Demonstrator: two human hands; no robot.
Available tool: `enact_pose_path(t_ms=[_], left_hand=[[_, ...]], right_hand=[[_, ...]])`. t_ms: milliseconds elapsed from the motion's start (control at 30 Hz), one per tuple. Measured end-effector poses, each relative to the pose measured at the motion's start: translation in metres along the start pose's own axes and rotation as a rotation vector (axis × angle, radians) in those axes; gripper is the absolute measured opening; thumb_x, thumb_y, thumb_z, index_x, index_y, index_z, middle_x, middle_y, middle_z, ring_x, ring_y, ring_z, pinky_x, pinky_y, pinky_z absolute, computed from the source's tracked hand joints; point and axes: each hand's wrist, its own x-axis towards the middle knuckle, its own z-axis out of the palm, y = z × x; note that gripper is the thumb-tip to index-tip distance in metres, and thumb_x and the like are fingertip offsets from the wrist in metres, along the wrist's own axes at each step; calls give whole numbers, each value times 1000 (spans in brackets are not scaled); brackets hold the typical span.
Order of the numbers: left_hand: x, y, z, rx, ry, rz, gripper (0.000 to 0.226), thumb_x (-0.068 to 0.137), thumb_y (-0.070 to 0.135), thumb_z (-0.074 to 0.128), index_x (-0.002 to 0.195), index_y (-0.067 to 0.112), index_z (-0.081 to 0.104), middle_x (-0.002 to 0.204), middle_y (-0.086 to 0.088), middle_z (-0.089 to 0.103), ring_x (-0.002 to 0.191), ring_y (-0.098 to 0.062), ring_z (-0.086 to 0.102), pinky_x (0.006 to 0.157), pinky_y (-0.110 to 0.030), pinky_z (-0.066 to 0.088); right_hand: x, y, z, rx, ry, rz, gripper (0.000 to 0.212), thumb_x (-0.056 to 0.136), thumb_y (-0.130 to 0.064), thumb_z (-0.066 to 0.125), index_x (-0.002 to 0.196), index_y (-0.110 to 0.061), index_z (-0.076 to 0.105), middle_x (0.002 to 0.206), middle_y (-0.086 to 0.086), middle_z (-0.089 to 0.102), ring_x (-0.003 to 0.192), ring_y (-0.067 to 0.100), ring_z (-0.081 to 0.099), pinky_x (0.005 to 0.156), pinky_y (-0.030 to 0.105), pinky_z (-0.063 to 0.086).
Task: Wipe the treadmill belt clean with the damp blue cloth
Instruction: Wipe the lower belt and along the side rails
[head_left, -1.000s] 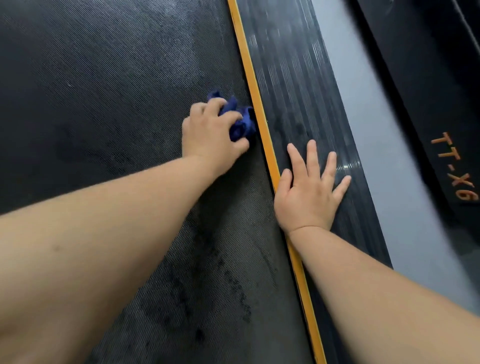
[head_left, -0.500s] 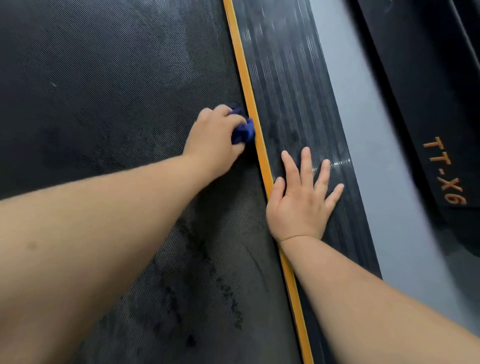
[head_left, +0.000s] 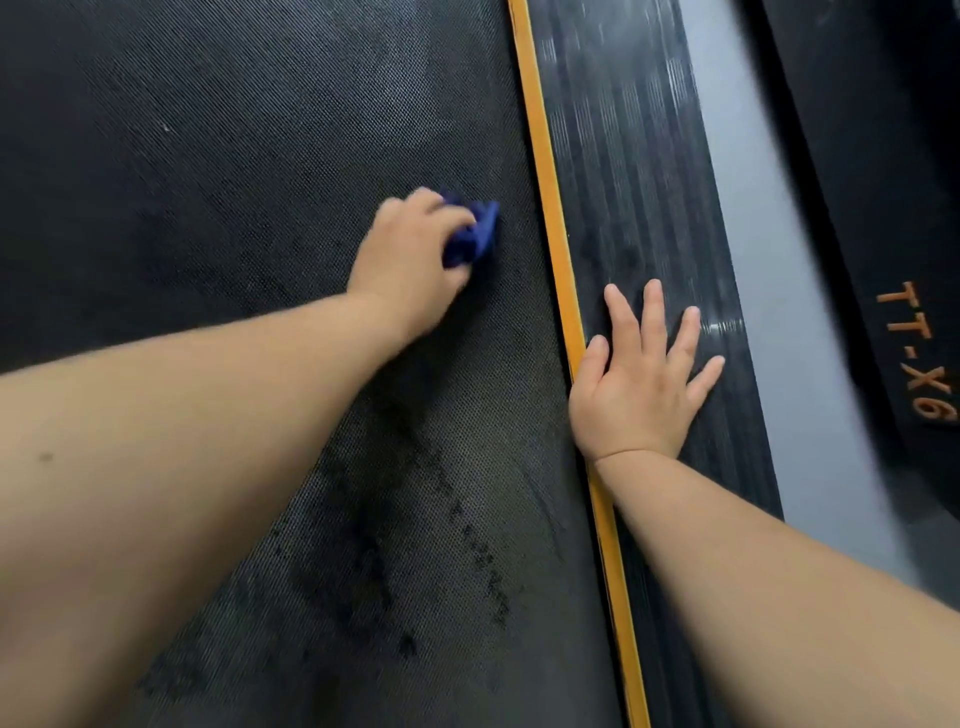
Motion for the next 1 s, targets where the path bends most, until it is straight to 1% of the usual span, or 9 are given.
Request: enact_pose_path(t_ms=[133, 267, 400, 500, 667, 767, 833, 900, 1000], left_hand=[[-93, 10, 9, -117, -176, 312, 32, 63, 19, 73, 95, 15, 68, 96, -11, 62, 78, -34, 55, 73, -36, 48], [-91, -9, 4, -73, -241, 479, 32, 70, 26, 56, 98, 15, 67, 99, -11, 63, 80, -33, 57, 78, -36, 46], [-11, -43, -12, 53, 112, 89, 35, 78, 15, 61, 113, 15, 64, 122, -17, 53, 104, -40, 50, 94, -41, 42], [-12, -54, -13, 68, 143, -91, 36, 82, 20, 61, 117, 15, 61, 127, -14, 50, 110, -38, 47, 95, -37, 38], [-115, -32, 1, -104, -87, 260, 35, 70, 27, 56, 101, 15, 66, 102, -10, 61, 87, -36, 57, 83, -36, 41], [-105, -41, -11, -47, -173, 468, 32, 67, 17, 67, 98, 12, 68, 97, -10, 65, 81, -33, 59, 80, -31, 37], [-65, -53, -16, 27, -47, 384, 31, 70, 19, 60, 101, 16, 67, 100, -12, 63, 91, -36, 58, 83, -37, 40], [-24, -66, -22, 50, 103, 95, 32, 80, 22, 58, 111, 18, 64, 116, -14, 58, 105, -38, 52, 92, -38, 39], [-22, -60, -18, 35, 53, -31, 36, 83, 22, 63, 119, 17, 61, 123, -14, 52, 111, -38, 47, 97, -39, 38]], right_hand=[[1, 0, -2, 0, -12, -5, 49, 96, -37, 29, 144, -42, 23, 159, -8, 10, 146, 30, 2, 113, 62, 2], [-1, -2, -1, -22, -3, -12, 49, 97, -37, 28, 146, -40, 22, 159, -7, 10, 146, 31, 2, 113, 63, 2], [-1, 0, 0, -17, 8, -22, 50, 97, -37, 27, 147, -38, 22, 159, -6, 10, 146, 30, 1, 113, 62, 0], [-2, 0, 0, -8, 18, -33, 49, 97, -36, 28, 147, -37, 24, 159, -5, 12, 147, 27, 3, 113, 61, 0], [-2, -2, 0, 11, 40, -62, 51, 97, -33, 29, 148, -31, 26, 159, -1, 15, 146, 24, 7, 118, 52, 3], [-3, -1, 0, 10, 58, -62, 51, 97, -32, 31, 147, -30, 27, 159, 0, 16, 146, 24, 9, 118, 49, 4], [-2, -1, 1, 15, 76, -68, 51, 96, -33, 31, 147, -30, 29, 158, 0, 18, 146, 25, 10, 118, 49, 5], [-2, -1, 2, 15, 85, -73, 51, 96, -33, 31, 146, -31, 29, 158, 0, 19, 146, 25, 11, 118, 49, 6], [-2, 0, 2, 4, 82, -81, 51, 95, -32, 30, 147, -30, 29, 158, 0, 19, 146, 24, 11, 118, 49, 5]])
